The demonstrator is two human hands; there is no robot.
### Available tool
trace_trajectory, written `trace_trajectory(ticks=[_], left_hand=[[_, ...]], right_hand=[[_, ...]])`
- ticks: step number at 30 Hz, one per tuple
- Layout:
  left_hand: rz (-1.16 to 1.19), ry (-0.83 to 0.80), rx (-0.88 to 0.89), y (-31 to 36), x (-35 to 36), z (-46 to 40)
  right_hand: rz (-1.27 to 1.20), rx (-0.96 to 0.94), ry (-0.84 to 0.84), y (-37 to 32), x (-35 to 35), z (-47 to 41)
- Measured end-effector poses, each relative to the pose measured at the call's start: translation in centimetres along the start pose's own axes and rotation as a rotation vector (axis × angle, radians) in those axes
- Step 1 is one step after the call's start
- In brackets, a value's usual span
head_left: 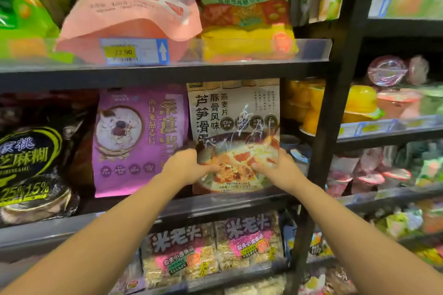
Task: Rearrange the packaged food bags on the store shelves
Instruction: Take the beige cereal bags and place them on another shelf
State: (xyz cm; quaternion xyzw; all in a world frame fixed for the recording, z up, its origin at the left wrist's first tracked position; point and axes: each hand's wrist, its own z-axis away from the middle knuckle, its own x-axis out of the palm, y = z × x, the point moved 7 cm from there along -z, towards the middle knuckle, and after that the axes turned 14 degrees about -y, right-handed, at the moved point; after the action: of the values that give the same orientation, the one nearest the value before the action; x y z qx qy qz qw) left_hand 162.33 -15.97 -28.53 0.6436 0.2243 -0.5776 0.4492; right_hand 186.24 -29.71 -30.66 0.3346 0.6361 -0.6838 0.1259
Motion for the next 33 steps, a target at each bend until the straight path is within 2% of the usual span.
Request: trace_trajectory(ticks=[5, 8, 11, 21, 33], left_hand=[[0.264, -0.167, 0.031, 0.2, 3.9, -1.9], [0.357, -0.142, 0.028, -0.3, 5.1, -2.6], [0.361, -0.108, 0.034, -0.4, 5.1, -2.8], [0.506, -0.131, 0.13, 0.5, 4.2, -1.7], [0.459, -0.154, 0.137, 0.3, -0.1, 2.8]], right_hand=[[-0.121, 0.012, -0.002, 1.4, 0.4, -1.8], [-0.064, 0.058, -0.022, 1.9, 0.6, -2.8], [0.01, 0.075, -0.072, 2.2, 0.6, -3.2], [-0.18, 0.048, -0.135, 1.2, 0.6, -1.8], [-0.188, -0.045, -0.236, -4.3, -0.3, 0.9]])
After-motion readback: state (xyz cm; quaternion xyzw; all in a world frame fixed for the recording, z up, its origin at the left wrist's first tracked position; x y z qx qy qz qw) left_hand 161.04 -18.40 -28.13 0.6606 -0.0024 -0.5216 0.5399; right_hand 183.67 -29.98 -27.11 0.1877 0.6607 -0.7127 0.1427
